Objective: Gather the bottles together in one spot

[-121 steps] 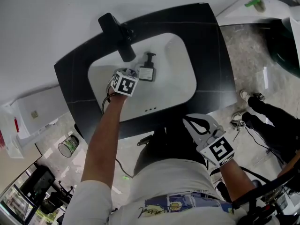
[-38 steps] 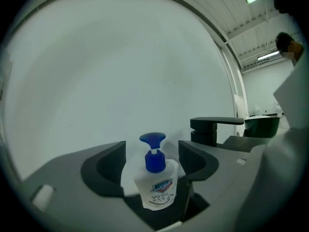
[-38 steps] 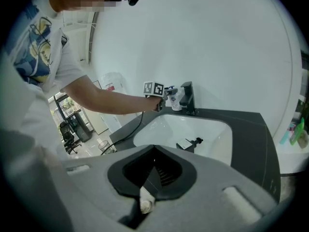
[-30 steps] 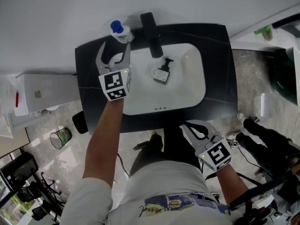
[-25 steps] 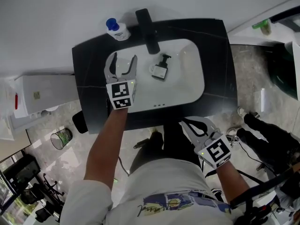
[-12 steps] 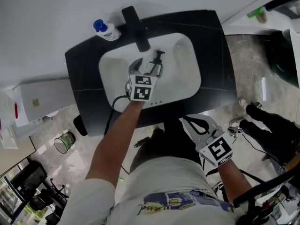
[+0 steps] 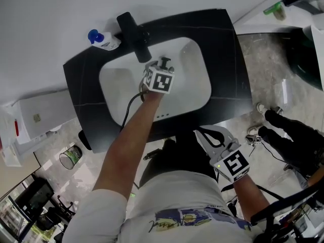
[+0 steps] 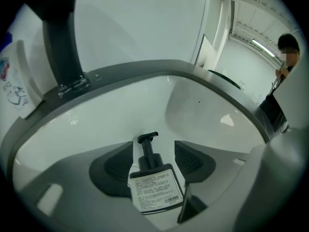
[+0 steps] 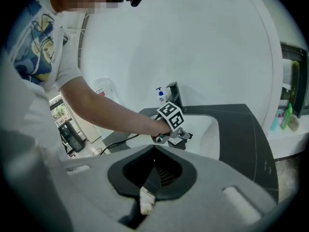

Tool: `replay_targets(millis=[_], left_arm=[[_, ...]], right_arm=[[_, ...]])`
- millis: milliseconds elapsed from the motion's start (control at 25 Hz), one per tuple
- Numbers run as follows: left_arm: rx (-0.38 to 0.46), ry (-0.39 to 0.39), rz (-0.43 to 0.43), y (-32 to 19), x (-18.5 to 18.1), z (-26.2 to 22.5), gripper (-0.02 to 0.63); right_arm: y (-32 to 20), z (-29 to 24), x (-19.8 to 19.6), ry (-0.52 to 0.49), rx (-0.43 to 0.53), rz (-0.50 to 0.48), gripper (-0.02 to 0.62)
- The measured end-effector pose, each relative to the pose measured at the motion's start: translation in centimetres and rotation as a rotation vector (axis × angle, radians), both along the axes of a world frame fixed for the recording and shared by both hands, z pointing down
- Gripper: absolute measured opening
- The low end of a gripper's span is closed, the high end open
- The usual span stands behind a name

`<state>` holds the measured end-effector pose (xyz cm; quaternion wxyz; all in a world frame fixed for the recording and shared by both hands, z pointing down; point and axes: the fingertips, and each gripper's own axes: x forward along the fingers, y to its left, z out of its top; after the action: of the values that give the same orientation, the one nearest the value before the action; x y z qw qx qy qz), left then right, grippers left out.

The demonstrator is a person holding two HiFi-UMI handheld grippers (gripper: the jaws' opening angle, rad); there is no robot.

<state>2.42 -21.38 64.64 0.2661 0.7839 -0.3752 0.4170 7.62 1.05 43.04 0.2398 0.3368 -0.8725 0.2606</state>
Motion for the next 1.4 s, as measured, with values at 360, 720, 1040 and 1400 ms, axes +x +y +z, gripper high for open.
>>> replay_targets(millis=[360,720,1040,1400], left_arm=[[-0.172,-0.134,0.026,-0.9,0.4,4.9,0.281],[-0.263,-0.202,0.024,-1.2,0.2,7.7,0.264],[-0.302,-0.196,0.035,-0.6,0.2,7.6,0.242],[-0.11,-0.07,0.014,0.8,-0.2,3.3,0.232]], right_arm=[[-1.3,0.4,1.3,-0.02,-0.003,0.005,0.002],[-1.7,0.6,2.6,-0.01,-0.028,0.003,0.002],[-2.4,0.1,2.4,-0.032,-0.002,0.003,0.002],[-2.5,-0.5,1.3,-0.037,0.024,-0.025,0.002]])
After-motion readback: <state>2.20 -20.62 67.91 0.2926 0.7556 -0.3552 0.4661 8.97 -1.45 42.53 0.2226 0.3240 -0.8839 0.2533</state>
